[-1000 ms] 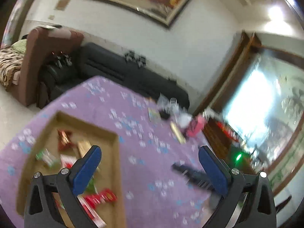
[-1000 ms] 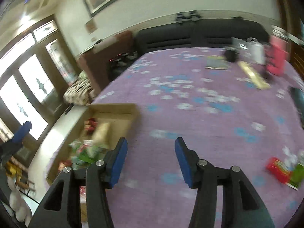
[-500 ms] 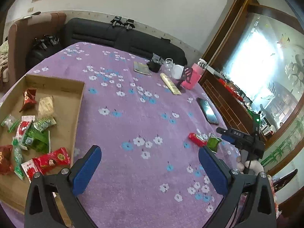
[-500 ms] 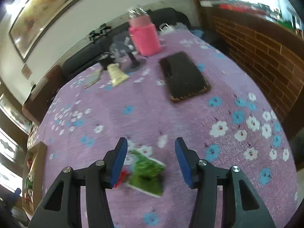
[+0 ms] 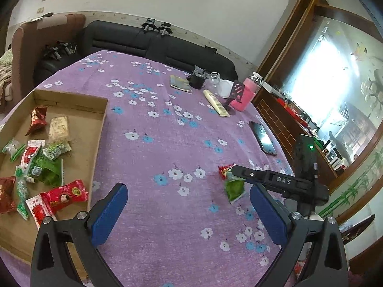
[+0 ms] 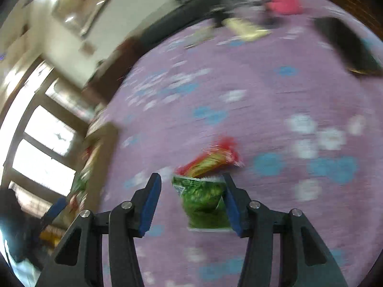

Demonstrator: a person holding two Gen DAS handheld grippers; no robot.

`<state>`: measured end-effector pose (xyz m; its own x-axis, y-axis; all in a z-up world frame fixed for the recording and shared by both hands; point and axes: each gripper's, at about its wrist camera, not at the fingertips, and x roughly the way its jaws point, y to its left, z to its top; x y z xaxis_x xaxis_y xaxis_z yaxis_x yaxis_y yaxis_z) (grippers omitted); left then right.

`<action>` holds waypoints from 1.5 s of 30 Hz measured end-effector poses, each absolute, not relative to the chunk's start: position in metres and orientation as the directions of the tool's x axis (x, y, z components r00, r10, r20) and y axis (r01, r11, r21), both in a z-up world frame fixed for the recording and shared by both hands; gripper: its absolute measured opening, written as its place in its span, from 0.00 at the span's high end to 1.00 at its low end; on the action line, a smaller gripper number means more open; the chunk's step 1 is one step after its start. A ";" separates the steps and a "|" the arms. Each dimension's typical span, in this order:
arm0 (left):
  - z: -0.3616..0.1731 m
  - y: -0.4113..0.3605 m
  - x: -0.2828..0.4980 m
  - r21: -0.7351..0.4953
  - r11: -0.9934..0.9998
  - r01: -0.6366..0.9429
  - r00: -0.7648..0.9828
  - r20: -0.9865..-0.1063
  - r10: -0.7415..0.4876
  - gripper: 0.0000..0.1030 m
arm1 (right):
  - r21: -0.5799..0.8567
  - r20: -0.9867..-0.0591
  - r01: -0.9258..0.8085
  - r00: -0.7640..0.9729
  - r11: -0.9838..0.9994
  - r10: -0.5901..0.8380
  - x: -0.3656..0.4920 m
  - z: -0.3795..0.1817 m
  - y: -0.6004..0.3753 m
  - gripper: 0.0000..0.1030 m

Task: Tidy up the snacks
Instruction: 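Move both grippers to the green packet and red packet on the tablecloth, then grasp the red black-label packet with the left gripper while the right grasps the green packet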

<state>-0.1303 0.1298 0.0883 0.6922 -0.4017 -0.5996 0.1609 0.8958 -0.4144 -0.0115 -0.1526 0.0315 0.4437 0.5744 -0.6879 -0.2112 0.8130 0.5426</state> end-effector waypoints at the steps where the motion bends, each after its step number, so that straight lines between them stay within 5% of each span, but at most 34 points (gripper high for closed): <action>1: 0.087 0.132 -0.130 -0.417 0.895 0.156 0.692 -0.600 -0.400 0.01 | 0.518 -0.698 -0.200 0.463 0.832 0.546 -0.013 0.034 -0.152 0.51; 14: 0.072 0.131 -0.123 -0.424 0.894 0.146 0.666 -0.626 -0.406 0.01 | 0.217 -0.767 -0.327 0.525 0.920 0.368 -0.044 0.029 -0.106 0.45; 16: 0.073 0.129 -0.121 -0.414 0.898 0.148 0.662 -0.633 -0.401 0.01 | 0.180 -0.778 -0.334 0.528 0.925 0.342 -0.045 0.028 -0.106 0.61; 19: 0.072 0.118 -0.113 -0.382 0.908 0.171 0.647 -0.652 -0.396 0.01 | 0.180 -0.778 -0.324 0.531 0.929 0.336 -0.044 0.028 -0.112 0.67; 20: 0.071 0.111 -0.110 -0.361 0.914 0.188 0.639 -0.661 -0.393 0.01 | 0.170 -0.776 -0.312 0.542 0.935 0.322 -0.044 0.029 -0.116 0.81; 27: 0.064 0.049 -0.077 -0.210 0.905 0.370 0.577 -0.712 -0.400 0.01 | 0.249 -0.719 -0.113 0.644 0.962 0.262 -0.037 0.040 -0.184 0.88; 35: 0.041 -0.019 -0.023 -0.072 0.831 0.552 0.489 -0.779 -0.392 0.14 | 0.352 -0.695 -0.031 0.661 0.935 0.284 -0.036 0.040 -0.214 0.87; 37: 0.035 -0.029 -0.012 -0.067 0.818 0.571 0.470 -0.791 -0.393 0.15 | 0.390 -0.677 -0.011 0.675 0.921 0.294 -0.038 0.041 -0.224 0.82; 39: 0.029 -0.038 -0.001 -0.077 0.798 0.598 0.444 -0.797 -0.410 0.15 | 0.406 -0.666 0.011 0.688 0.914 0.288 -0.037 0.042 -0.229 0.61; 43: 0.020 -0.054 0.005 -0.063 0.772 0.633 0.422 -0.808 -0.411 0.17 | 0.421 -0.669 0.022 0.682 0.907 0.295 -0.034 0.039 -0.232 0.56; 45: 0.016 -0.060 0.004 -0.052 0.763 0.644 0.408 -0.820 -0.400 0.33 | 0.417 -0.676 0.020 0.675 0.909 0.296 -0.032 0.037 -0.229 0.54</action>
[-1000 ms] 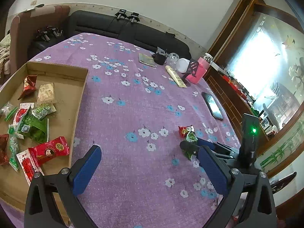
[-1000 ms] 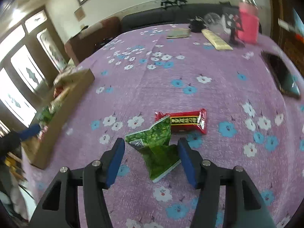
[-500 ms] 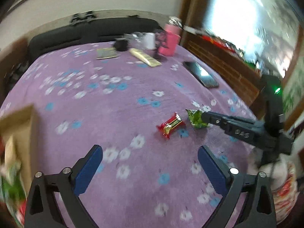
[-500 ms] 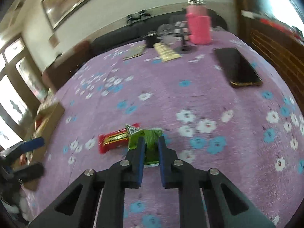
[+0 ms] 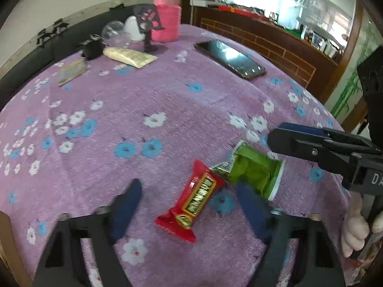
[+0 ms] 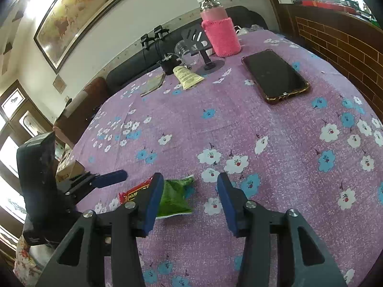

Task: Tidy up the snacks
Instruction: 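Grasp the red black-label packet with the left gripper while the right grasps the green packet, then carry both packets over the cardboard box and open both grippers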

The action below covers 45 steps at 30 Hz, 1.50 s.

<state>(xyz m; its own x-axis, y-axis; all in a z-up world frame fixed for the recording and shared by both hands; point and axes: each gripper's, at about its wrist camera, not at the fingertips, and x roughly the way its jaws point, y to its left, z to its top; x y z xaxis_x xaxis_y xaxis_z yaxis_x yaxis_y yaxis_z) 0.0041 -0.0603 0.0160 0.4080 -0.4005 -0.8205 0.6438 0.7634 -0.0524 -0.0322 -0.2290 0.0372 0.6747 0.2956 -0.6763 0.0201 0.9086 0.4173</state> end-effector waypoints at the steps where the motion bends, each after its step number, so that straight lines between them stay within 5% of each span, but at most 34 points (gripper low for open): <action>1: 0.016 -0.062 0.003 -0.036 0.763 0.645 0.419 -0.819 -0.393 0.43 | 0.420 -0.676 0.017 0.673 0.908 0.300 -0.031 0.037 -0.228 0.54; 4: 0.020 -0.061 -0.003 -0.046 0.758 0.650 0.404 -0.824 -0.397 0.78 | 0.426 -0.673 0.002 0.669 0.905 0.315 -0.030 0.035 -0.226 0.52; 5: 0.021 -0.059 -0.004 -0.057 0.762 0.645 0.400 -0.824 -0.400 0.80 | 0.430 -0.673 -0.005 0.665 0.903 0.324 -0.028 0.034 -0.225 0.51; 19: 0.037 -0.004 -0.045 -0.120 0.839 0.531 0.485 -0.769 -0.417 0.80 | 0.267 -0.734 -0.113 0.620 0.957 0.278 -0.024 0.024 -0.180 0.51; 21: 0.041 0.006 -0.052 -0.129 0.850 0.510 0.502 -0.758 -0.416 0.79 | 0.256 -0.738 -0.126 0.615 0.958 0.278 -0.025 0.023 -0.177 0.70; 28: 0.044 0.036 -0.065 -0.203 0.872 0.446 0.519 -0.735 -0.437 0.79 | 0.225 -0.728 -0.101 0.643 0.969 0.237 -0.032 0.027 -0.178 0.71; 33: 0.043 0.013 -0.056 -0.186 0.850 0.493 0.504 -0.735 -0.453 0.57 | 0.241 -0.716 -0.067 0.661 0.968 0.224 -0.034 0.030 -0.184 0.71; 39: 0.023 -0.030 -0.037 -0.093 0.825 0.558 0.470 -0.784 -0.406 0.57 | 0.280 -0.694 -0.033 0.683 0.959 0.226 -0.034 0.034 -0.196 0.71; 45: 0.017 -0.041 -0.031 -0.032 0.843 0.537 0.489 -0.802 -0.342 0.82 | 0.320 -0.684 -0.027 0.685 0.947 0.251 -0.034 0.035 -0.203 0.71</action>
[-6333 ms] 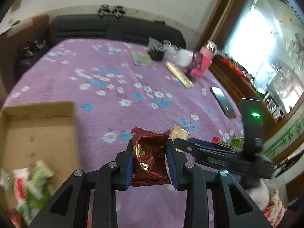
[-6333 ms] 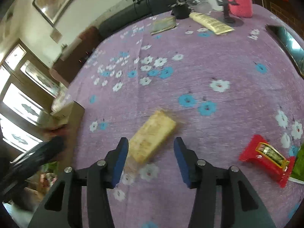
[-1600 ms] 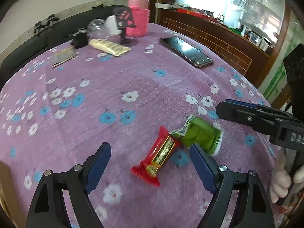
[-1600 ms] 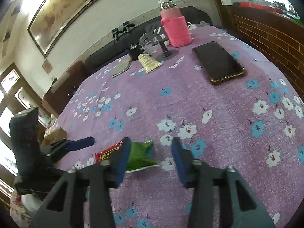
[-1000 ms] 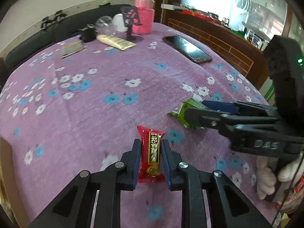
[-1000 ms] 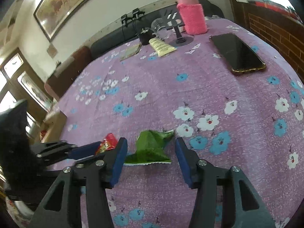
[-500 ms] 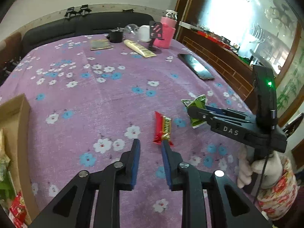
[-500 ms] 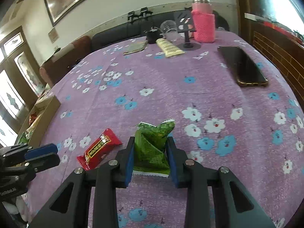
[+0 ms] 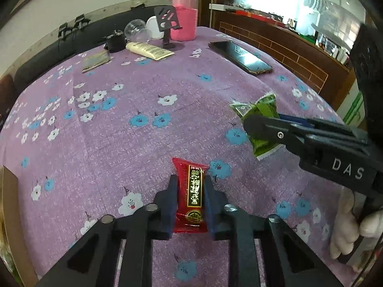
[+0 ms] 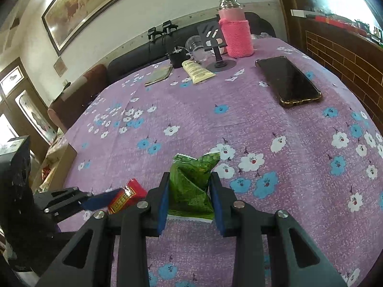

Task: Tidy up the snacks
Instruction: 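Carry both packets over the cardboard box and open both grippers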

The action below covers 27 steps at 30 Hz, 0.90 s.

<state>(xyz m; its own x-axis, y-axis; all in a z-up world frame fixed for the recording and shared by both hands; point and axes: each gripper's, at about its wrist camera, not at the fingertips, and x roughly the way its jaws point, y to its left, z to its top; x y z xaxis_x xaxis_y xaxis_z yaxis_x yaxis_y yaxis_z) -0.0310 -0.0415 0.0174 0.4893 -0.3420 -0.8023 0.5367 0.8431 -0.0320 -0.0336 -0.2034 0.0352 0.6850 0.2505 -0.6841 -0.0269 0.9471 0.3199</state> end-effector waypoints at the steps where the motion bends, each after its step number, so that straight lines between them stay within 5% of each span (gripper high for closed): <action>1: 0.020 -0.039 -0.032 -0.024 0.850 0.527 0.504 -0.796 -0.335 0.82 | 0.321 -0.683 -0.029 0.685 0.947 0.252 -0.033 0.035 -0.203 0.71; 15: 0.062 0.058 -0.087 -0.206 0.909 0.363 0.602 -0.693 -0.398 0.81 | 0.290 -0.689 -0.013 0.691 0.957 0.218 -0.035 0.035 -0.202 0.71; 27: 0.090 0.215 -0.149 -0.228 0.973 0.023 0.773 -0.614 -0.162 0.81 | 0.172 -0.689 -0.092 0.701 0.981 0.186 -0.047 0.052 -0.156 0.71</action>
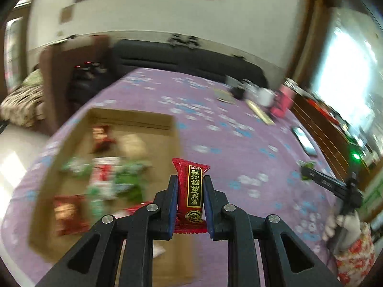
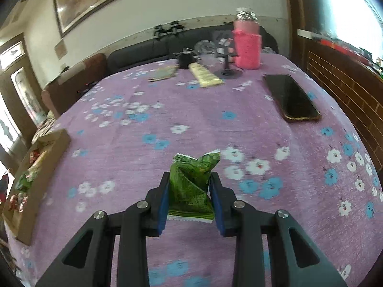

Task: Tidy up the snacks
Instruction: 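Carry both packets over the cardboard box and open both grippers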

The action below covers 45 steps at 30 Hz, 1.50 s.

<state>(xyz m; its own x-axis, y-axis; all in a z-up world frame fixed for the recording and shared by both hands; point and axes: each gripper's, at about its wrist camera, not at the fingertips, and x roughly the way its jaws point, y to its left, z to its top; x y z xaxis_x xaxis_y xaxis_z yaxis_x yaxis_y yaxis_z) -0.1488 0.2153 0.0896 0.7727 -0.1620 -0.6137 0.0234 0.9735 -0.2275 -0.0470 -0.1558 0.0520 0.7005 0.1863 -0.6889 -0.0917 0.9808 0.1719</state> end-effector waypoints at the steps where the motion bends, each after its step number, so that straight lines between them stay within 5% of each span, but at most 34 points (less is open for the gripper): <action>1: 0.088 0.230 -0.153 -0.237 0.971 -0.011 0.779 -0.612 -0.140 0.81 | 0.181 -0.685 -0.124 0.696 0.976 0.216 -0.050 0.058 -0.144 0.71; 18: 0.050 0.291 -0.158 -0.310 0.942 -0.127 0.754 -0.648 -0.112 0.81 | 0.210 -0.709 -0.506 0.510 0.837 0.486 -0.052 0.085 0.066 0.70; 45: 0.045 0.276 -0.152 -0.166 0.971 -0.175 0.736 -0.676 0.017 0.77 | 0.111 -0.797 -0.545 0.451 0.831 0.402 -0.003 0.050 0.170 0.69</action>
<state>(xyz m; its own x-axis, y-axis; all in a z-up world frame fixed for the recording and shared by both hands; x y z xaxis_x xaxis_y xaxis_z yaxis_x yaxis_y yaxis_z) -0.1517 0.2759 0.0448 0.7363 0.0168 -0.6765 -0.1747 0.9705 -0.1661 -0.0030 0.1704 0.0499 0.4511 0.4019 -0.7969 -0.5450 0.8311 0.1106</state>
